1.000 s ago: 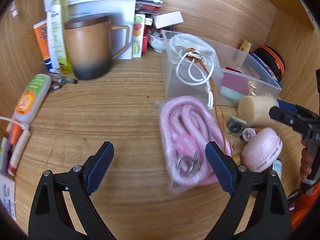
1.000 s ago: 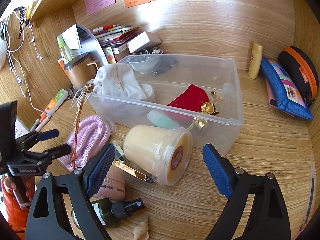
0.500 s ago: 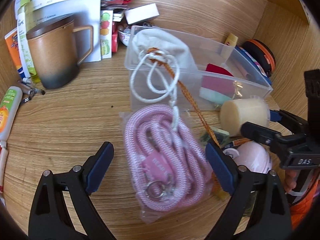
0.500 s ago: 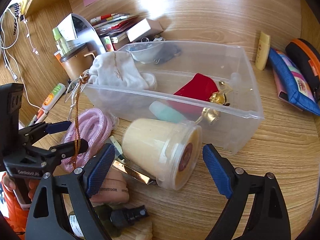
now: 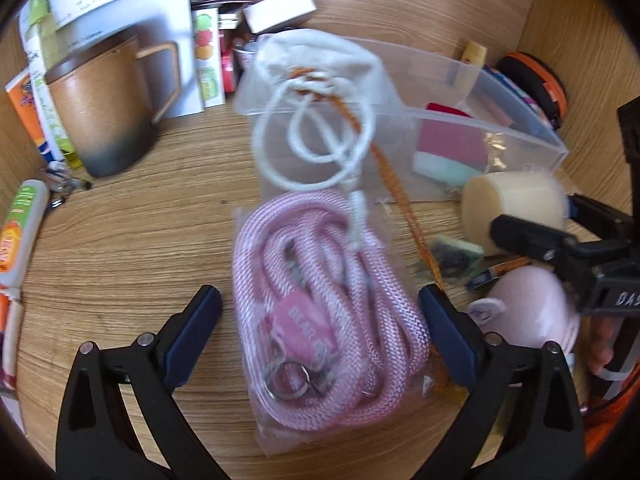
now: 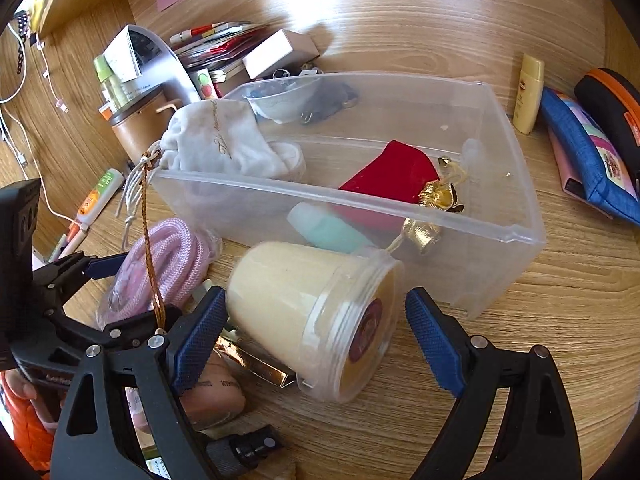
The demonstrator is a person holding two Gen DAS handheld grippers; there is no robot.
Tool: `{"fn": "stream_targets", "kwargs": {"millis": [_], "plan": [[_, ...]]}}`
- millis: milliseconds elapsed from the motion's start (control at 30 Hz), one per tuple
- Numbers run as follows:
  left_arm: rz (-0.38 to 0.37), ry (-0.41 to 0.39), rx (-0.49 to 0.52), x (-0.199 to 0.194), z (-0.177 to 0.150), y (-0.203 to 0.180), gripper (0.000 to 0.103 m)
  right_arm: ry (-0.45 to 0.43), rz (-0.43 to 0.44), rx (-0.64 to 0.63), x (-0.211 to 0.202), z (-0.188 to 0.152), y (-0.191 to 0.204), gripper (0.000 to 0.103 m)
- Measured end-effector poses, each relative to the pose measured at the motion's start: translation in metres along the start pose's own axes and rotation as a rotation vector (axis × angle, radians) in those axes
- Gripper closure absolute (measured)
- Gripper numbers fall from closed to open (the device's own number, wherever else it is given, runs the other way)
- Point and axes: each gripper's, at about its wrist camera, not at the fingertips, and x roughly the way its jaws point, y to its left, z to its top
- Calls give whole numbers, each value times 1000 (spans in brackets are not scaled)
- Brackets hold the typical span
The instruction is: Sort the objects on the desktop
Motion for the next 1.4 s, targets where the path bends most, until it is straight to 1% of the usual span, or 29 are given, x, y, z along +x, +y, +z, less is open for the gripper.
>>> {"fn": "stream_targets", "kwargs": {"millis": [133, 200, 300, 367, 633, 667, 733, 800, 833, 867, 900, 933, 1000, 1067, 1400], "plan": [[56, 10, -22, -1, -2, 20, 3, -9, -13, -24, -3, 1, 0, 17], [72, 14, -24, -2, -4, 26, 3, -16, -19, -34, -5, 1, -1, 17], [82, 19, -18, 0, -3, 29, 2, -21, -19, -28, -8, 0, -7, 17], [101, 20, 2, 4, -1, 24, 1, -20, -17, -15, -10, -1, -11, 17], [98, 11, 19, 11, 11, 18, 1, -16, -48, -22, -8, -4, -12, 16], [97, 9, 22, 11, 11, 18, 2, -19, -48, -23, -8, -4, -12, 16], [83, 0, 34, 8, 10, 17, 9, -27, -47, -21, -9, -5, -12, 16], [82, -10, 36, 6, 10, 17, 18, -34, -47, -23, -10, -6, -12, 16], [84, -14, 32, 7, 11, 15, 20, -37, -46, -25, -10, -6, -12, 20], [88, -18, 26, 5, 10, 17, 26, -42, -43, -29, -12, -6, -11, 26], [91, -22, 19, 3, 9, 19, 28, -51, -27, -35, -15, -7, -10, 29], [91, -24, 6, 1, 7, 23, 29, -54, -23, -39, -17, -7, -10, 30], [96, -32, -11, -1, 6, 30, 33, -59, -20, -42, -18, -8, -10, 30], [110, -36, -28, -4, 3, 36, 35, -62, -16, -42, -20, -8, -11, 31], [148, -78, -182, -24, -12, 72, 36, -86, 16, -15, -36, -12, -15, 39]]}}
